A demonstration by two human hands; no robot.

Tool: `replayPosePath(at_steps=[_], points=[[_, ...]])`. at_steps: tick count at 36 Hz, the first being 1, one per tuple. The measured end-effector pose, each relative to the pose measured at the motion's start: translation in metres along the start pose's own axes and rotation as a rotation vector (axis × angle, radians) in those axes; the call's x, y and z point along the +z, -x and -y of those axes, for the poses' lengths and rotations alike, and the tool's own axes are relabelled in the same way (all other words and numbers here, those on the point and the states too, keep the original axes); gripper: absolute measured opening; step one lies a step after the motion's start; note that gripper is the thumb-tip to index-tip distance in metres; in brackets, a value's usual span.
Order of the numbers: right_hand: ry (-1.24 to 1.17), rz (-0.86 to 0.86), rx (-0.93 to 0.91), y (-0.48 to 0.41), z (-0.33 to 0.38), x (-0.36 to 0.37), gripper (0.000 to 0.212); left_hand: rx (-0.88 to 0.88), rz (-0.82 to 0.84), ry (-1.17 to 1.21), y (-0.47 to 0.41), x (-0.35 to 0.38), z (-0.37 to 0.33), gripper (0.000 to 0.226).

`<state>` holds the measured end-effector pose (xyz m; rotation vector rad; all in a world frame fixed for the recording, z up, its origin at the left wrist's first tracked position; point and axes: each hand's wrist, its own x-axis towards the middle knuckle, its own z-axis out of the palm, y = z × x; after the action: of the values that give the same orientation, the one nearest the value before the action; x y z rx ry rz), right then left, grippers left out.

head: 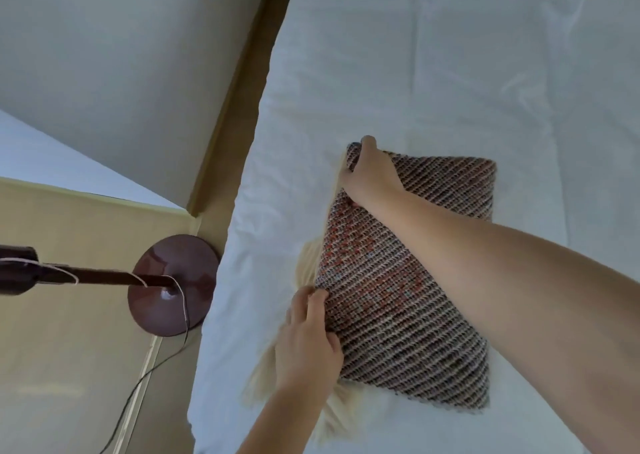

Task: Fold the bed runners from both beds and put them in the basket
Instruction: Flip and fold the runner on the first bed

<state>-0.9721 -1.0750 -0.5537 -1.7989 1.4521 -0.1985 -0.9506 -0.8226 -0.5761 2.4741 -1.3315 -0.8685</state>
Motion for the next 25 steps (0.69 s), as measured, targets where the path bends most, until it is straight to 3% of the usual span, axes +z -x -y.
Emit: replayPosePath(at_steps=[2,5,7,11,17,25], points=[[0.081,-0.054,-0.087,0.006,-0.006,0.002,0.048,0.058,-0.088,-0.088,-0.006,0.005,-0.001,0.06],[0.465,-0.194,-0.307,0.016,-0.034,0.001,0.054,0.161,-0.186,-0.167,-0.026,0.004,-0.014,0.068],[0.647,-0.121,-0.373,0.021,-0.054,-0.003,0.06,0.225,-0.184,-0.214,-0.046,0.001,-0.025,0.066],[0.752,0.068,-0.304,0.028,-0.101,-0.014,0.071,0.241,-0.039,-0.318,-0.08,0.004,-0.035,0.067],[0.753,0.001,-0.078,0.039,-0.162,-0.06,0.076,0.221,0.064,-0.363,-0.109,0.007,-0.048,0.071],[0.63,0.005,0.058,0.078,-0.155,-0.044,0.08,0.188,0.082,-0.205,-0.132,0.0,-0.059,0.068]])
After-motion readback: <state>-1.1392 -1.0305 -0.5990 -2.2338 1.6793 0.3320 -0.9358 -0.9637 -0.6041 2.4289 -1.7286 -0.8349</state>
